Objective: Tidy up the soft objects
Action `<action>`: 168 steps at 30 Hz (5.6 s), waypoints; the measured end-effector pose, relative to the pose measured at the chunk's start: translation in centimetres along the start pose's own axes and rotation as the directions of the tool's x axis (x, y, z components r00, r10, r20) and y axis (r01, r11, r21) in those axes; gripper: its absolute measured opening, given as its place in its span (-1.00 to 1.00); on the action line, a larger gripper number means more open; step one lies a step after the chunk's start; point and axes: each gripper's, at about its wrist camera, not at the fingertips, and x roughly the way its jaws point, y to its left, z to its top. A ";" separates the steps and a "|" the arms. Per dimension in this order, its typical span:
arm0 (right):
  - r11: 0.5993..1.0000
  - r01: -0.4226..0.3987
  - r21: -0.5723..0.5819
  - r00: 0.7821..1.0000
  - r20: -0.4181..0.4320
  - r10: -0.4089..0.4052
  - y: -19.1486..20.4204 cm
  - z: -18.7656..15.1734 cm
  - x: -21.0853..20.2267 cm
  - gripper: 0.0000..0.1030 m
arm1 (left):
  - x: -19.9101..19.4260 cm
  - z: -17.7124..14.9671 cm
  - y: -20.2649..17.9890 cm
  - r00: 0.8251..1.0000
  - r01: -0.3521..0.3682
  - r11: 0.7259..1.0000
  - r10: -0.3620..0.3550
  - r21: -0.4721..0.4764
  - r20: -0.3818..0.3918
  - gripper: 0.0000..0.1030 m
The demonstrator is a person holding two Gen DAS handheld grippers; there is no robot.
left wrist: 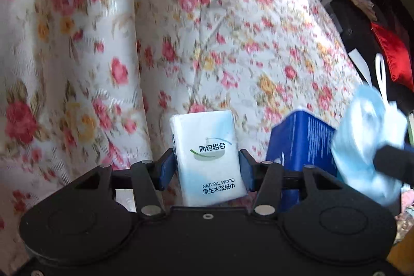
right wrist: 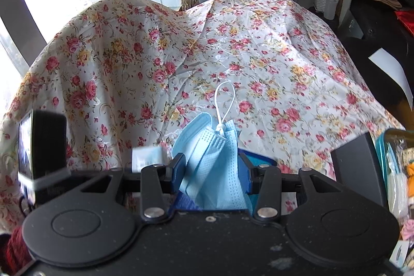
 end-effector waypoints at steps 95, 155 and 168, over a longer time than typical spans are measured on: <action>0.888 0.274 0.369 0.938 0.102 -0.332 -26.3 -14.1 -13.1 0.45 | -4.0 -7.0 -35.4 0.998 0.009 0.923 -0.035 0.385 0.059 0.71; 0.854 0.347 0.386 0.920 0.034 -0.390 -25.2 -17.7 -14.9 0.67 | -7.3 -16.0 -29.1 0.988 -0.153 0.899 0.134 0.410 0.075 0.76; 0.857 0.348 0.380 0.923 0.023 -0.385 -25.1 -17.6 -14.4 0.67 | -6.9 -16.4 -28.9 0.988 -0.153 0.894 0.144 0.420 0.053 0.76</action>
